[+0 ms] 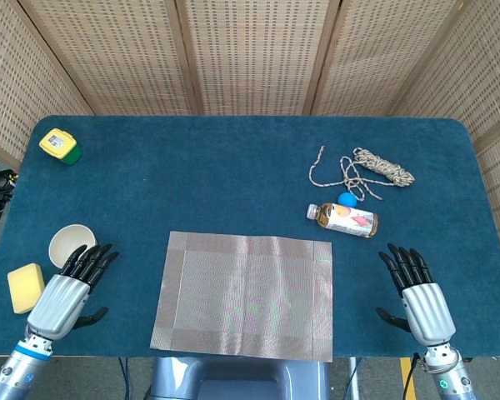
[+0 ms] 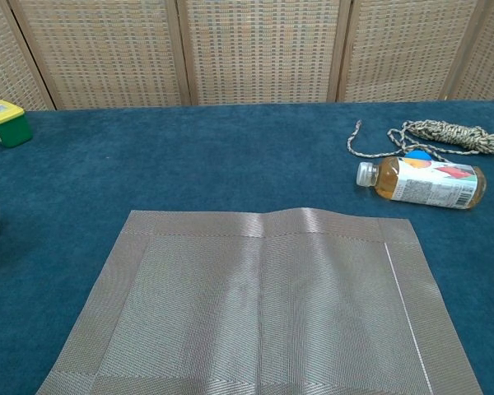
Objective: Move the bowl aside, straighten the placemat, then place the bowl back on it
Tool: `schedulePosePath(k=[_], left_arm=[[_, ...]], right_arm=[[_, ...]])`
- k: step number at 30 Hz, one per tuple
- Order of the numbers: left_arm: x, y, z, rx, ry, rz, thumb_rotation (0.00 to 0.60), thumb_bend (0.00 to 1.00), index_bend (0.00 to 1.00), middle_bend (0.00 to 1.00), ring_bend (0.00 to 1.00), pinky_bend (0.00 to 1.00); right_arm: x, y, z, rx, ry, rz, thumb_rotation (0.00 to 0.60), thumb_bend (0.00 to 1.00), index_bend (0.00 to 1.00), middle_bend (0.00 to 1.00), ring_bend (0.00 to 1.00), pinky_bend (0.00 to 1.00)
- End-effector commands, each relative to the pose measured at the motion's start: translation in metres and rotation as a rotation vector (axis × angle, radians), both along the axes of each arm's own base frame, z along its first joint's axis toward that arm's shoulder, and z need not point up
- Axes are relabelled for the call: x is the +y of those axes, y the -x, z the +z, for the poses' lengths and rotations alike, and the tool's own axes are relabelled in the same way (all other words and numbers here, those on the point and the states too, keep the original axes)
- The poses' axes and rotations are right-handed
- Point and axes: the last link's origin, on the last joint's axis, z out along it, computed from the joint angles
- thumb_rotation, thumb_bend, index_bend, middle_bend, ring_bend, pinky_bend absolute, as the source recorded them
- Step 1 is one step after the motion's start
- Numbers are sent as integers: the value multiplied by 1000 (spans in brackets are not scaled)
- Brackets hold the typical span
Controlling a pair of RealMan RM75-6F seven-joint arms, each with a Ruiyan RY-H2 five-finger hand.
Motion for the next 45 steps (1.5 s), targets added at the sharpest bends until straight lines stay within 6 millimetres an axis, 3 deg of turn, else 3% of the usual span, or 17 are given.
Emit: schedulePosePath(k=[1, 10, 17, 19, 23, 30, 45], left_arm=[[3, 3, 3, 3, -11, 12, 600, 204, 0, 0, 0, 0], [24, 43, 17, 118, -64, 131, 600, 204, 10, 0, 0, 0], [36, 90, 22, 156, -83, 273, 600, 204, 105, 0, 0, 0], [42, 114, 19, 184, -80, 335, 600, 204, 149, 0, 0, 0], [51, 130, 12, 194, -78, 351, 600, 207, 231, 0, 0, 0], [66, 140, -6, 190, -71, 351, 600, 221, 345, 0, 0, 0], [86, 133, -39, 190, -41, 327, 600, 279, 522, 0, 0, 0]], right_arm=[[1, 0, 1, -1, 4, 1, 600, 206, 36, 0, 0, 0], [2, 0, 4, -9, 5, 3, 600, 206, 36, 0, 0, 0], [3, -1, 4, -11, 1, 4, 600, 206, 36, 0, 0, 0], [3, -1, 3, -8, -3, 5, 600, 205, 36, 0, 0, 0], [4, -1, 3, -8, -3, 4, 600, 206, 36, 0, 0, 0], [4, -1, 2, -4, -7, 3, 600, 206, 35, 0, 0, 0], [4, -1, 6, -18, 1, 3, 600, 206, 35, 0, 0, 0]])
